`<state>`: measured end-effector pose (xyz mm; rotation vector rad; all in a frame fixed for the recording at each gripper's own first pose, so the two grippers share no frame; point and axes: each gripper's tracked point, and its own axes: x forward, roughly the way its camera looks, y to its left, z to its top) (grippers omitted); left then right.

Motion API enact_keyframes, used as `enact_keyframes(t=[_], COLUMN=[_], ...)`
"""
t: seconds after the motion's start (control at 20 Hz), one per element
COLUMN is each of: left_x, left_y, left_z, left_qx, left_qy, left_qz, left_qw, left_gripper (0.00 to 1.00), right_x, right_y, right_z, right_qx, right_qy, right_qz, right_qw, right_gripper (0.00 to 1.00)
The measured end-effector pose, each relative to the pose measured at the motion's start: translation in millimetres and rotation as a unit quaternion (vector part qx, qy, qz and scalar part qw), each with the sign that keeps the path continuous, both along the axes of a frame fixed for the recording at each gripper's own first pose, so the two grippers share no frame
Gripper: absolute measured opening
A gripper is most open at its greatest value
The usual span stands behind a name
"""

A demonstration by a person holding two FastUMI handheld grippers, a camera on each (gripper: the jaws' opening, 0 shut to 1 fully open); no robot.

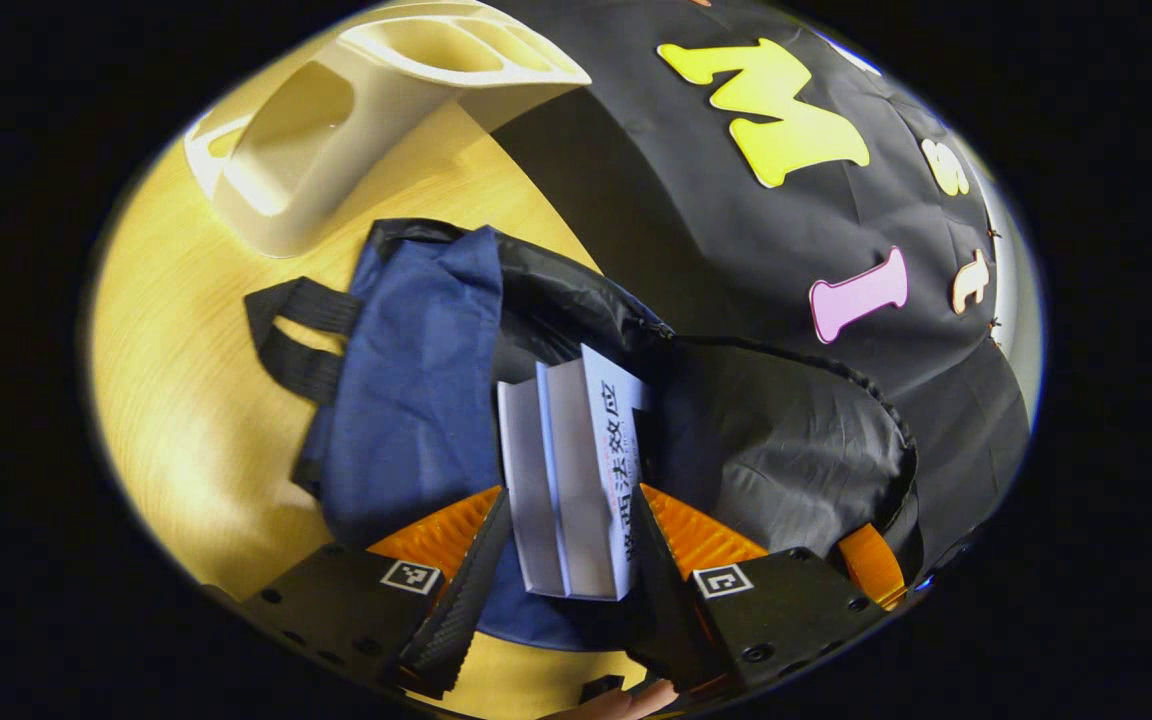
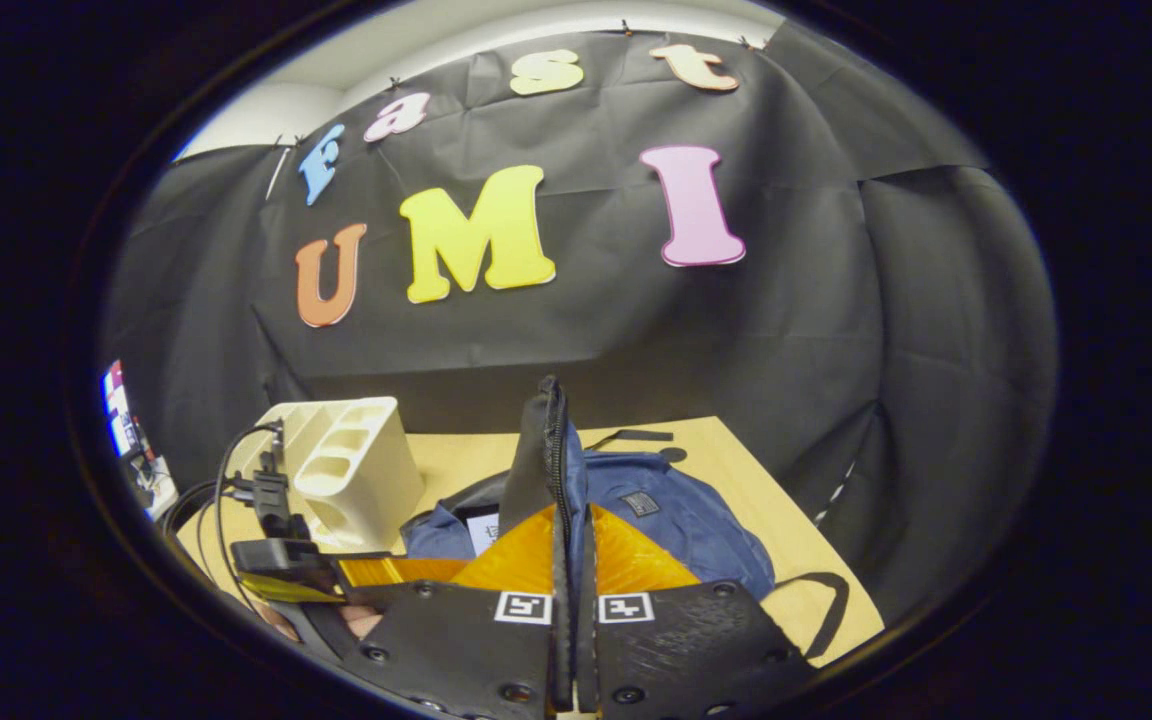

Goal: Open the schoolbag, grab two books from the bookshelf and put them into the schoolbag.

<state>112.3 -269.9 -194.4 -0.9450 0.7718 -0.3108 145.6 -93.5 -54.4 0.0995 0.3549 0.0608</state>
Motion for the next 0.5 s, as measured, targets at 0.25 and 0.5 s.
enact_keyframes(t=[0.25, 0.5], left_x=[-22.9, -42.3], left_y=[49.1, 108.8], left_z=[10.0, 25.0], left_qx=[0.009, 0.069], left_qy=[-0.032, -0.094], left_qz=[0.028, 0.071], left_qw=[0.999, 0.991], left_gripper=[0.77, 0.77], right_x=[-10.3, -19.7], right_y=[4.8, 0.3], right_z=[-12.6, -23.7], right_qx=[-0.004, -0.004], right_qy=[0.01, 0.018], right_qz=[-0.017, -0.055], right_qw=[1.0, 0.998], right_gripper=[0.07, 0.21])
